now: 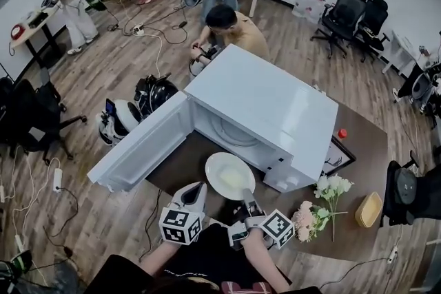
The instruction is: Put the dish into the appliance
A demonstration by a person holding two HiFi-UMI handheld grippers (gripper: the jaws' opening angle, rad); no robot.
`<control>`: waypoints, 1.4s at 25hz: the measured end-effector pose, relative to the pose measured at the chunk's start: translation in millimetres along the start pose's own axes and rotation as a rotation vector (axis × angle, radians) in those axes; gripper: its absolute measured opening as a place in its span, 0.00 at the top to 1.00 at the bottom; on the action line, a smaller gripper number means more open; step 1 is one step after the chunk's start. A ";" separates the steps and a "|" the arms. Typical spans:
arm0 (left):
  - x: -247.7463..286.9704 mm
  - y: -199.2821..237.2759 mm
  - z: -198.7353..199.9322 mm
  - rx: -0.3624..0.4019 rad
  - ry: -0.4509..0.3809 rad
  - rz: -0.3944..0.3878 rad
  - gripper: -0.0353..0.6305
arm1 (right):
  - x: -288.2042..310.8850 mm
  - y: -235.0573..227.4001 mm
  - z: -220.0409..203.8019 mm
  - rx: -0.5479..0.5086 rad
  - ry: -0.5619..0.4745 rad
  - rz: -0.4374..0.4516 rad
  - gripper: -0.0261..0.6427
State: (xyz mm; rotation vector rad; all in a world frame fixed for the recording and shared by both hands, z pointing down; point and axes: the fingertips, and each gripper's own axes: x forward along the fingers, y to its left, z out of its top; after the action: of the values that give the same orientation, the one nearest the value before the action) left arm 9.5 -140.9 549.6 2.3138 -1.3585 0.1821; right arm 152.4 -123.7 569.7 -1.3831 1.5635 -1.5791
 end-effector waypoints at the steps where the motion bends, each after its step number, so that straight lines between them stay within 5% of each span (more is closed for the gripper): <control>1: 3.6 1.3 0.8 -0.001 -0.001 0.006 0.93 | 3.4 0.0 1.9 0.005 0.002 0.003 0.90; 35: 52.5 43.8 44.9 0.058 0.050 -0.140 0.93 | 59.2 -16.0 35.2 0.227 -0.365 -0.125 0.90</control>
State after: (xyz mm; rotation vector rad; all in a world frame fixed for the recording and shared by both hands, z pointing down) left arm -6.3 -220.7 540.6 2.4254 -1.1772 0.2360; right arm 168.1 -187.6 595.7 -1.5575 1.0695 -1.4232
